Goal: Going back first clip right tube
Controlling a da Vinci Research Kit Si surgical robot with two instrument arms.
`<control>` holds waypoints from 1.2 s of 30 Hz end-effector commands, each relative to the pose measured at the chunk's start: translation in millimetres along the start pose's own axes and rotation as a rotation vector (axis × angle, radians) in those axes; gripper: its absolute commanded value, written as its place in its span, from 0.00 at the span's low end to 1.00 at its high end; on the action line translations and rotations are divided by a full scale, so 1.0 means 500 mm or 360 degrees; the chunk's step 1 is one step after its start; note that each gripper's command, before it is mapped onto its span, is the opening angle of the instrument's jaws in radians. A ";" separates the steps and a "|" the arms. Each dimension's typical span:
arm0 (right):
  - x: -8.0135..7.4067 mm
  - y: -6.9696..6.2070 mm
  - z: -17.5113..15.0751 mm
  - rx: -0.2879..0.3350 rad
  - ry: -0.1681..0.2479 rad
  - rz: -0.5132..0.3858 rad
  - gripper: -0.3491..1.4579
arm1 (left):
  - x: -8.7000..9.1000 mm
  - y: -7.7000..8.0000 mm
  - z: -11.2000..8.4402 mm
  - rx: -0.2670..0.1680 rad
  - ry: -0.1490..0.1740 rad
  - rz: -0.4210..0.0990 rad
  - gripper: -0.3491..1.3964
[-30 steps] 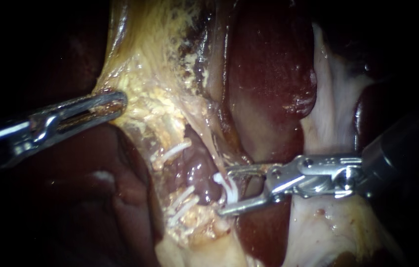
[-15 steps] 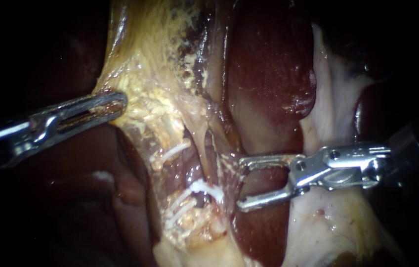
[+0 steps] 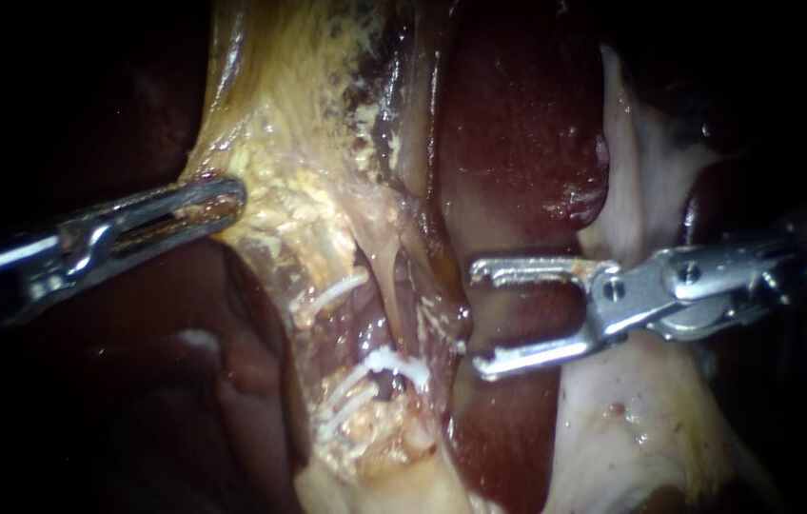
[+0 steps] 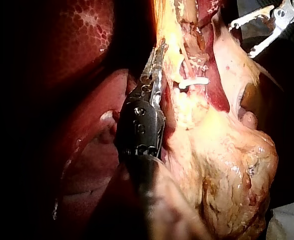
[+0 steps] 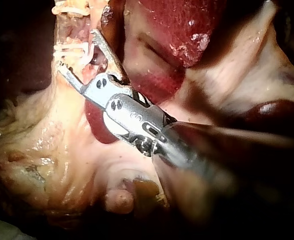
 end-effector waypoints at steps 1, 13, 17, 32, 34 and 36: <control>0.0002 0.0001 -0.0005 -0.0008 -0.0005 -0.0005 0.52 | 0.0001 0.0000 0.0002 0.0004 0.0001 0.0002 0.00; -0.0017 0.0008 -0.0026 -0.0005 -0.0005 -0.0008 0.52 | 0.0088 -0.0002 0.0111 0.0109 0.0049 0.0035 0.00; -0.0018 0.0007 -0.0032 -0.0007 -0.0006 -0.0009 0.52 | 0.0115 0.0000 0.0166 0.0126 0.0067 0.0051 0.00; -0.0018 0.0004 -0.0038 0.0001 -0.0004 -0.0010 0.52 | 0.0122 -0.0014 0.0200 0.0140 0.0080 0.0061 0.00; -0.0018 0.0004 -0.0038 0.0001 -0.0004 -0.0010 0.52 | 0.0121 -0.0014 0.0199 0.0140 0.0080 0.0061 0.00; -0.0018 0.0004 -0.0038 0.0001 -0.0004 -0.0010 0.52 | 0.0121 -0.0014 0.0199 0.0140 0.0080 0.0061 0.00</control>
